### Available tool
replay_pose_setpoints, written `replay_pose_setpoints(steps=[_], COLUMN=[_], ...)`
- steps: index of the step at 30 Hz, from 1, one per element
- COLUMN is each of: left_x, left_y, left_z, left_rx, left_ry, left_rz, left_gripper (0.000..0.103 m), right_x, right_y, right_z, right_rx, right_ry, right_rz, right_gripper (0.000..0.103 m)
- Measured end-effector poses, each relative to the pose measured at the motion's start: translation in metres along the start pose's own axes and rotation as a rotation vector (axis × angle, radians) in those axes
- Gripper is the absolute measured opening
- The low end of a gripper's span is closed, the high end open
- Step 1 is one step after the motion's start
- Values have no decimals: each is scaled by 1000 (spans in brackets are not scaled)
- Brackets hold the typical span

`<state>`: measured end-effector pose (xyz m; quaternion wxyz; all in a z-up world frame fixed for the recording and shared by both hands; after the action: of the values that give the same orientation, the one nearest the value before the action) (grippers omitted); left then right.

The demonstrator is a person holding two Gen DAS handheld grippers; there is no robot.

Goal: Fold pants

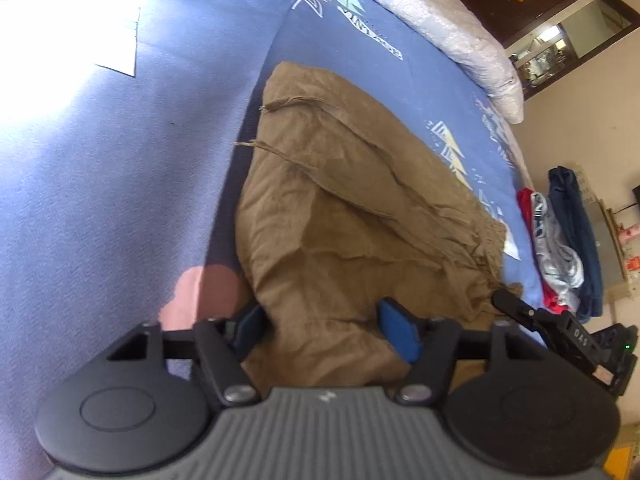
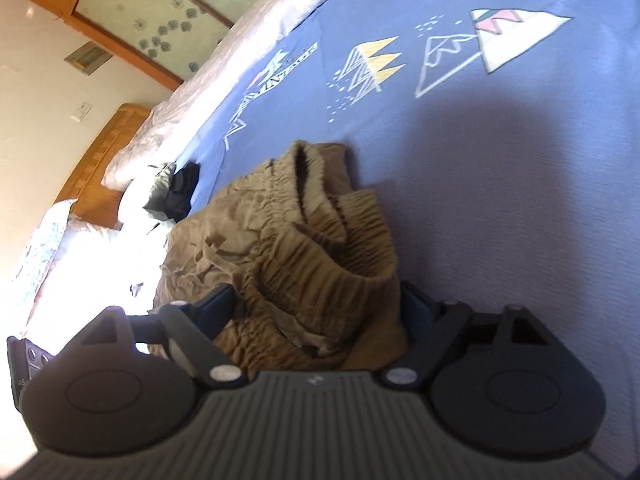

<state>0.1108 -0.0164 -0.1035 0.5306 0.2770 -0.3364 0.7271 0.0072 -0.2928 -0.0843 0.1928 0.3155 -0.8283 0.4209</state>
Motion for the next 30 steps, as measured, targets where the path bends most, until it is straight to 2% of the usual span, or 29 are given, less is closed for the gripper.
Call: replay_pose_setpoints(steps=[1,4,8,11,17,21,24,27,30], left_x=[0,0,4,5,5,4,3,2,1], left_y=[0,2,6,6,7,8,10,9,9], left_z=[0,1,4,7,8,10,10,10,9], left_rx=[-3,-19,-66,-97,-124,-135,-146,-151,-150], left_ry=[-18,-64,-108,-137,-164,-169,-174,-182,-186], left_rz=[10,39,77,93,105,109,110,110,110], left_gripper=[50,37,33,32,31,32,34,37,39], right_x=[-4,-6,3,10,10,3,1,4,6], right_y=[2,7,10,12,16,19,22,24,25], right_z=[-2,-10,-17,-29,-40,-24,-13,-11,-13], right_rx=[-12,0,10,88,182,84,4,-21,-35], right_ry=[-20,-30,-24,11,49,38,17,5,-3], right_rz=[-21,-37,-11,12,30,13,13,23,33], right_gripper=[65,55,43,39,38,41,47,48,54])
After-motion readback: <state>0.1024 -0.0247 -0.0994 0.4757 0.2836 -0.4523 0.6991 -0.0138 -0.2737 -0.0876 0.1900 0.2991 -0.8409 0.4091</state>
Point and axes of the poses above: each gripper's, at about its wrist camera, not at the fingertips, and x roughly against the way its jaws point, z to its right, y to its underside, the point moved 6 cm from there along -x, roughly the way its jaws point, and after that the axes turned 14 degrees about x, right-handed, at the moved point
